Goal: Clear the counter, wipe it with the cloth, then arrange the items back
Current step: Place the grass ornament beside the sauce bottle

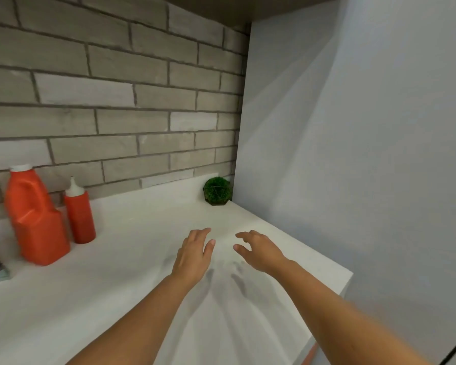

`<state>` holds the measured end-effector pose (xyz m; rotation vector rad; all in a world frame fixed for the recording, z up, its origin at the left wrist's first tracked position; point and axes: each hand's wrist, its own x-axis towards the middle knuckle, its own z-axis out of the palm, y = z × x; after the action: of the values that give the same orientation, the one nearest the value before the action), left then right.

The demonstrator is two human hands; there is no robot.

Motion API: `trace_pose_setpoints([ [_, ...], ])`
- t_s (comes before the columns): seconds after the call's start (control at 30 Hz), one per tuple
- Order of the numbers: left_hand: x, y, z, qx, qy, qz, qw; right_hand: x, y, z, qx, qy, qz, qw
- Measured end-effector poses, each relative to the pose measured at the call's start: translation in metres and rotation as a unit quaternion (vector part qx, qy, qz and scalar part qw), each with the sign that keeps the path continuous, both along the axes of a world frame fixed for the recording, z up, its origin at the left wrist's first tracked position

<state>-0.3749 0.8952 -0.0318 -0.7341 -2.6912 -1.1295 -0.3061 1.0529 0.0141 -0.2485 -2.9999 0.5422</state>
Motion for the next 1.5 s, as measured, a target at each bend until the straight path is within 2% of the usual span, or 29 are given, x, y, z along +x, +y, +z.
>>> trace_pose_setpoints([
  [0.3, -0.058, 0.052, 0.005, 0.031, -0.023, 0.025, 0.999, -0.076, 0.053, 0.003, -0.045, 0.015, 0.013, 0.999],
  [0.73, -0.168, 0.104, -0.010, 0.063, -0.076, 0.172, 0.980, -0.231, 0.123, -0.018, -0.109, -0.019, 0.084, 0.990],
  [1.0, -0.220, 0.133, -0.018, 0.107, -0.093, 0.232, 0.962, -0.303, 0.144, -0.034, -0.184, 0.071, 0.066, 0.978],
  [1.27, -0.264, 0.153, -0.016, 0.182, -0.145, 0.250, 0.940, -0.344, 0.142, -0.054, -0.300, 0.050, 0.049, 0.951],
  [1.5, -0.282, 0.170, -0.011, 0.254, -0.211, 0.199, 0.923, -0.359, 0.140, -0.066, -0.345, 0.060, 0.054, 0.935],
])
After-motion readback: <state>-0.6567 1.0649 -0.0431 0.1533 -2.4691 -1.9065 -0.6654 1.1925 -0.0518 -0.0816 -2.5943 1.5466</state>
